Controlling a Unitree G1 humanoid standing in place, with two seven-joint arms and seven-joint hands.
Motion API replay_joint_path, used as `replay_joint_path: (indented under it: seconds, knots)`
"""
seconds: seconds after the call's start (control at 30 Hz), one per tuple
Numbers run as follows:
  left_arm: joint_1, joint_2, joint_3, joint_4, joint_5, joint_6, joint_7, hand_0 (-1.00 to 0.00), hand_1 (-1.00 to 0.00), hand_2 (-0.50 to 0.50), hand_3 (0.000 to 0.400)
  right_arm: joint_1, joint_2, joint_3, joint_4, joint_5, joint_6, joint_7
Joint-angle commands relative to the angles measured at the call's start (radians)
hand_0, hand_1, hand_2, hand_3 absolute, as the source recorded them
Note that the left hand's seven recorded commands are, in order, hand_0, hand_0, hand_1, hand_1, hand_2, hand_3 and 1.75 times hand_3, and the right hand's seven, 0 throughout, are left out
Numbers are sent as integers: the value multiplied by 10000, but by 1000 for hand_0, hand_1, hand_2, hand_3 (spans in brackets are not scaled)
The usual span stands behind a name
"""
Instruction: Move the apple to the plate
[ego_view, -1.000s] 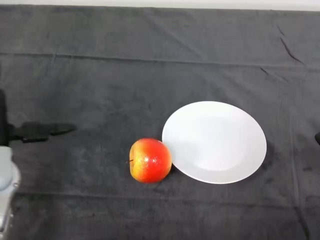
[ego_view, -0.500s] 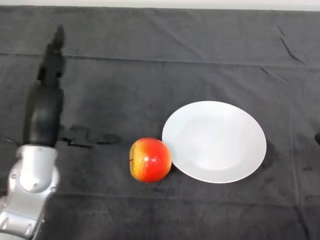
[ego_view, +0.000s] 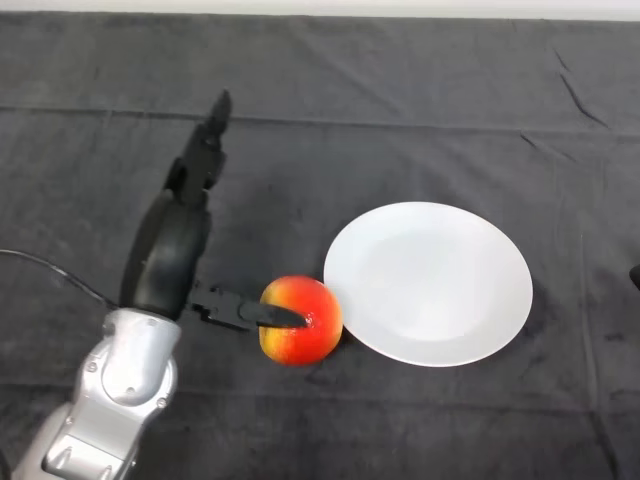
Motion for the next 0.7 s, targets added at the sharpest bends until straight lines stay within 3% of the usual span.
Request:
replay_joint_path:
  seconds: [0.03,0.7]
  knots:
    - [-341,-37,-124,441,16,-246,-120,0,0,0,0,214,-240,-244,-250,-63,8,-66]
    - [-1227,-154,-993,2749,-190,-705,-496,0,0,0,0,207,-251,-247,-235,-52,22,-65]
